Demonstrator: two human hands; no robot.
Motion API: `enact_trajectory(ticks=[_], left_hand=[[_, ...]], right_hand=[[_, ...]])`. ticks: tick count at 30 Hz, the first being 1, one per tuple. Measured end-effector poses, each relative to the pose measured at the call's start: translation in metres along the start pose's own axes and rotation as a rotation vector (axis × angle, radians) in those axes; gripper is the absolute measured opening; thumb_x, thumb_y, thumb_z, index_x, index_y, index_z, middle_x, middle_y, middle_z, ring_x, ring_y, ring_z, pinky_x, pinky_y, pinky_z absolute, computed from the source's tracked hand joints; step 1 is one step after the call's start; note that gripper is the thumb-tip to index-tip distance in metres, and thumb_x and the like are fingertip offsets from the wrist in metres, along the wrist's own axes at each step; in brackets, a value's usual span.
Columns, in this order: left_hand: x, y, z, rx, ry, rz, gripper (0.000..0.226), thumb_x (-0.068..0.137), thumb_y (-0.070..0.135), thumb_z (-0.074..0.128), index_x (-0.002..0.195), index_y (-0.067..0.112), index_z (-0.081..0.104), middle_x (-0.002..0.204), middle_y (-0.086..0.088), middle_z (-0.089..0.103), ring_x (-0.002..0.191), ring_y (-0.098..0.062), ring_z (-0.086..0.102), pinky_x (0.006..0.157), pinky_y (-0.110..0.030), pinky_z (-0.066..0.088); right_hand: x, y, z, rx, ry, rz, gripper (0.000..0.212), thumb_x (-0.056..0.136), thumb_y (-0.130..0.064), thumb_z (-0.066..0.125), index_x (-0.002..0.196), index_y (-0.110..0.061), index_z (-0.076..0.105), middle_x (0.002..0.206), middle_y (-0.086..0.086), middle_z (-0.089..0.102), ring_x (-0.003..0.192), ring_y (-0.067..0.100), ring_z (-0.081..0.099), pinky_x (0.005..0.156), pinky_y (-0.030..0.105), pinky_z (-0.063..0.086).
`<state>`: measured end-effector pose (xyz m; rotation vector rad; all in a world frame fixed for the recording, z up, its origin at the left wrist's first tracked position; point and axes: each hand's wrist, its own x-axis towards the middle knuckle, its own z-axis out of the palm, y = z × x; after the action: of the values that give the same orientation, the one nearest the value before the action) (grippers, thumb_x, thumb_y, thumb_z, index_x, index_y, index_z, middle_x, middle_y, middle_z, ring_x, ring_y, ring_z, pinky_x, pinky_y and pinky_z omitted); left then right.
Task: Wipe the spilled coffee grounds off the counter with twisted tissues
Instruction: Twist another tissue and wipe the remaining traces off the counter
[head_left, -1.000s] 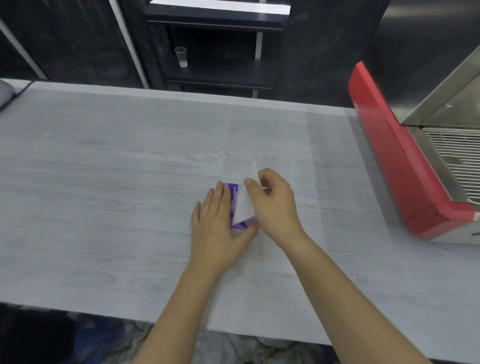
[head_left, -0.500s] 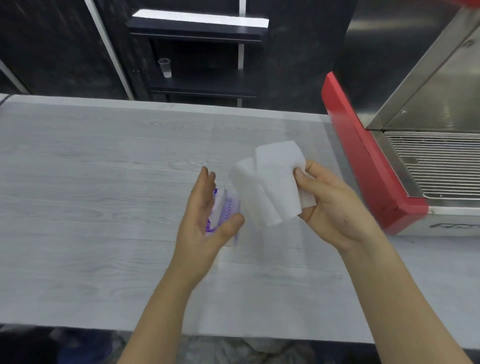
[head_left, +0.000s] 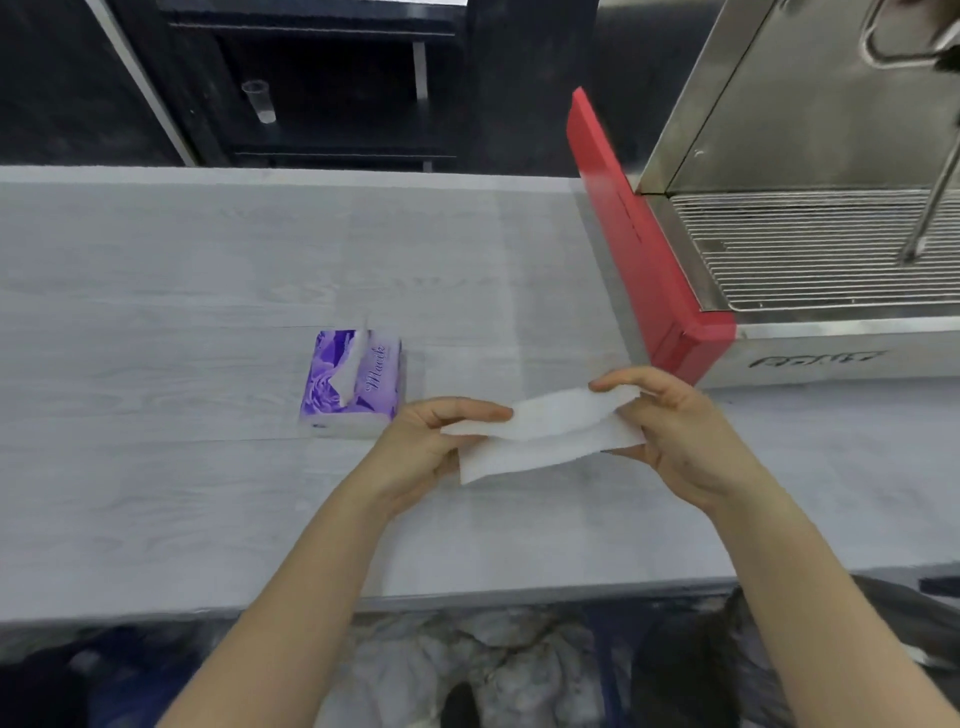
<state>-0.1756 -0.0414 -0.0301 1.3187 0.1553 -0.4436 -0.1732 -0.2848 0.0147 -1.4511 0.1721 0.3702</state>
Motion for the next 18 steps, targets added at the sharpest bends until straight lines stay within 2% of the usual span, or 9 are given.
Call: enact_trajectory(ticks=[2,4,6,8,10,12,14,16,18], left_hand=[[0.000,-0.002,-0.002,0.041,-0.043,-0.027,0.034,0.089,-0.010,0.056,0.091,0.013,0.080,0.111,-0.006,0.075,0.104,-0.022,0.070,0.086,-0.028,0.059],[0.000,0.002,-0.005,-0.012,-0.129,-0.058,0.029,0.092,-0.003,0.050,0.101,0.005,0.077,0.117,-0.013,0.072,0.103,-0.026,0.069,0.081,-0.033,0.060],[-0.001,0.009,-0.009,-0.118,-0.235,-0.120,0.035,0.093,0.016,0.048,0.109,-0.003,0.072,0.125,-0.019,0.067,0.106,-0.033,0.067,0.074,-0.039,0.060],[-0.001,0.015,-0.010,-0.145,-0.269,-0.177,0.053,0.094,0.038,0.045,0.111,-0.005,0.071,0.127,-0.019,0.066,0.112,-0.036,0.065,0.078,-0.040,0.061],[0.000,0.015,-0.006,0.040,-0.234,-0.115,0.042,0.092,0.038,0.056,0.109,0.003,0.074,0.123,-0.009,0.070,0.113,-0.029,0.066,0.084,-0.033,0.059],[0.006,0.015,0.001,0.301,-0.191,0.017,0.025,0.085,0.017,0.074,0.109,0.014,0.076,0.118,0.004,0.072,0.110,-0.016,0.067,0.085,-0.023,0.055],[0.019,0.010,0.004,0.439,-0.190,0.093,0.035,0.079,0.007,0.079,0.111,0.017,0.074,0.115,0.009,0.072,0.102,-0.008,0.068,0.082,-0.016,0.053],[0.035,0.003,0.008,0.593,-0.177,0.157,0.032,0.079,0.010,0.080,0.108,0.020,0.076,0.099,0.011,0.072,0.081,-0.003,0.064,0.073,-0.013,0.049],[0.052,-0.008,0.010,0.821,-0.119,0.271,0.026,0.078,0.016,0.081,0.103,0.022,0.078,0.082,0.013,0.060,0.065,0.000,0.050,0.066,-0.009,0.039]], right_hand=[[-0.004,0.006,-0.007,0.006,-0.004,0.044,0.032,0.097,0.006,0.042,0.093,-0.009,0.070,0.103,0.002,0.070,0.092,0.018,0.067,0.070,0.027,0.058],[-0.006,0.011,-0.014,0.070,-0.029,0.104,0.028,0.096,0.001,0.042,0.098,-0.002,0.070,0.112,0.009,0.070,0.100,0.024,0.067,0.072,0.030,0.059],[-0.007,0.014,-0.021,0.198,-0.061,0.167,0.031,0.091,-0.017,0.048,0.103,0.003,0.069,0.112,0.016,0.071,0.100,0.029,0.068,0.076,0.038,0.059],[-0.010,0.013,-0.024,0.190,-0.064,0.183,0.040,0.085,-0.034,0.057,0.099,0.001,0.072,0.107,0.017,0.072,0.094,0.028,0.069,0.080,0.039,0.056],[-0.011,0.014,-0.021,-0.042,-0.017,0.086,0.026,0.077,-0.030,0.074,0.092,-0.008,0.076,0.099,0.008,0.075,0.091,0.023,0.069,0.076,0.030,0.054],[-0.007,0.020,-0.018,-0.283,0.072,-0.044,0.019,0.071,-0.013,0.083,0.088,-0.012,0.076,0.091,0.001,0.075,0.084,0.017,0.071,0.070,0.020,0.053],[0.000,0.030,-0.021,-0.479,0.185,-0.146,0.017,0.073,-0.008,0.083,0.085,-0.017,0.075,0.080,0.001,0.073,0.070,0.016,0.068,0.062,0.021,0.053],[0.009,0.044,-0.028,-0.658,0.280,-0.240,0.016,0.076,-0.009,0.080,0.083,-0.022,0.076,0.063,-0.001,0.060,0.053,0.010,0.053,0.055,0.017,0.045],[0.015,0.060,-0.034,-0.838,0.323,-0.361,0.015,0.078,-0.005,0.077,0.089,-0.016,0.077,0.064,-0.007,0.052,0.055,0.005,0.048,0.060,0.010,0.041]])
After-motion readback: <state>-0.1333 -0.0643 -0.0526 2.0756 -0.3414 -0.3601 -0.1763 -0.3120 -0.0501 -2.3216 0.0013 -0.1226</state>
